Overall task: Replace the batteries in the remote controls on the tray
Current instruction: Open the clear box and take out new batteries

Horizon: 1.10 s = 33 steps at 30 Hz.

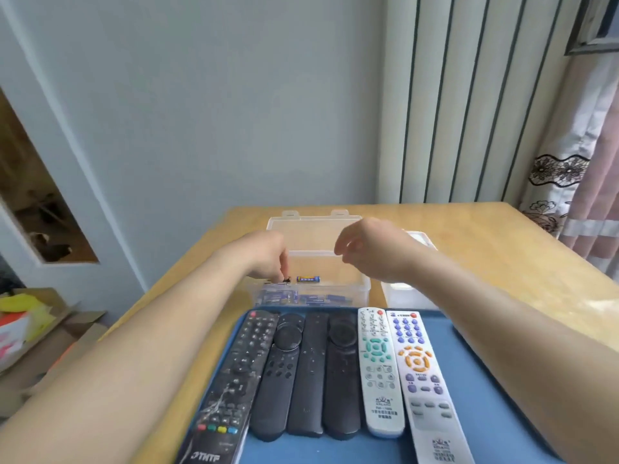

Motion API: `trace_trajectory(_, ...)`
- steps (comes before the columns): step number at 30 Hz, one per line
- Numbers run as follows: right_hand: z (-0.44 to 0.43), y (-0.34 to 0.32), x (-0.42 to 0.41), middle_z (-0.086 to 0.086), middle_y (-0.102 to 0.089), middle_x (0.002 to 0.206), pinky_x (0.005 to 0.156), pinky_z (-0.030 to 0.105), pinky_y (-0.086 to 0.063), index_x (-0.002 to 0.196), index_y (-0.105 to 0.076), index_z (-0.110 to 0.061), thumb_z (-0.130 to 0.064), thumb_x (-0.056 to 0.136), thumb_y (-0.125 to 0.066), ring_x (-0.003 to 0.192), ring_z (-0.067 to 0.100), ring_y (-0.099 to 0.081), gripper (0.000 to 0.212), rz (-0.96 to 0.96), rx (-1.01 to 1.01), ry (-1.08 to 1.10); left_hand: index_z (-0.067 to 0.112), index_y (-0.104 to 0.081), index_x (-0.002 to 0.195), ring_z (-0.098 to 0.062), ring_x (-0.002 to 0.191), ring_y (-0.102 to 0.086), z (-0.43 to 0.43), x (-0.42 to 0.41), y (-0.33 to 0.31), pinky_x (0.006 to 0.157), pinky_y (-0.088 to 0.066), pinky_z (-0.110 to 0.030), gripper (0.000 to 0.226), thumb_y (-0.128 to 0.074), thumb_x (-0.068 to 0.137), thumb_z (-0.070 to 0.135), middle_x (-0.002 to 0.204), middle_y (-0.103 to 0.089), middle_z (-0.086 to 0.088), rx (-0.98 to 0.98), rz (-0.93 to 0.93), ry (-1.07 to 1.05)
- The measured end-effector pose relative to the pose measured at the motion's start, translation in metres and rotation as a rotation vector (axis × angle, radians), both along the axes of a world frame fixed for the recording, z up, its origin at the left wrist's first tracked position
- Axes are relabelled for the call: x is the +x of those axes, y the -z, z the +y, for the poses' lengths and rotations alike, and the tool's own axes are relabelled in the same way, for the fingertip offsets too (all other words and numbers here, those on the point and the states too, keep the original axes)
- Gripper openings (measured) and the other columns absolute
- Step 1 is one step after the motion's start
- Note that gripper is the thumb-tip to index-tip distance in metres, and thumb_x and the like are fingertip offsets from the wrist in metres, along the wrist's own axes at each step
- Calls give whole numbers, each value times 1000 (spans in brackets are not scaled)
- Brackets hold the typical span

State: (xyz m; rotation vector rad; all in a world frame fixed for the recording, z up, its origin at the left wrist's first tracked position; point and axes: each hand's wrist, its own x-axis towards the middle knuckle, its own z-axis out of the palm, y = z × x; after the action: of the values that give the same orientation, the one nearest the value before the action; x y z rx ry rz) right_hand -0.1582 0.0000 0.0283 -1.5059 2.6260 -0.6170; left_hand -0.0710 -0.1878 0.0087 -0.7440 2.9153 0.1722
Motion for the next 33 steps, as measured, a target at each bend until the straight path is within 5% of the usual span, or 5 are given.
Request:
trace_trajectory(7,-79,32,-7,3,-70,116,93,37,-53,114,-71,-15,-2,91,-48,105,26,-64,35,-2,310,-68,23,-75,91,-15,87,-61,-6,10,1,78,-56,-31,16,-67,84,11,90,-67,7,-110,-82,125)
trace_trajectory(13,-97,38,-5,0,-54,67,63,29,-44,85,-64,-10,-18,90,-63,74,23,-56,9,205,410,-84,26,-73,89,-18,96,-61,-20,8,5,75,-50,-29,10,-66,84,20,98,-68,6,-261,133,117)
trace_trajectory(19,-100,39,-1,1,-50,68,58,28,-41,86,-57,-13,-19,90,-62,64,20,-49,9,280,452,-114,25,-74,89,-21,90,-65,-26,5,12,74,-55,-34,18,-61,83,14,91,-72,5,-373,26,241)
trace_trajectory(26,-92,23,-9,0,-73,72,60,24,-56,89,-69,-9,-18,84,-67,65,12,-72,10,-102,317,-78,29,-75,76,-6,83,-63,-16,-6,-1,81,-55,-30,9,-82,73,33,81,-69,18,87,-170,213)
trace_trajectory(33,-81,21,-14,-6,-59,62,48,18,-39,91,-76,-14,-19,82,-73,55,8,-50,11,-140,275,-103,24,-70,78,-17,82,-62,-15,-11,3,76,-56,-32,9,-75,80,18,76,-62,12,-100,-238,224)
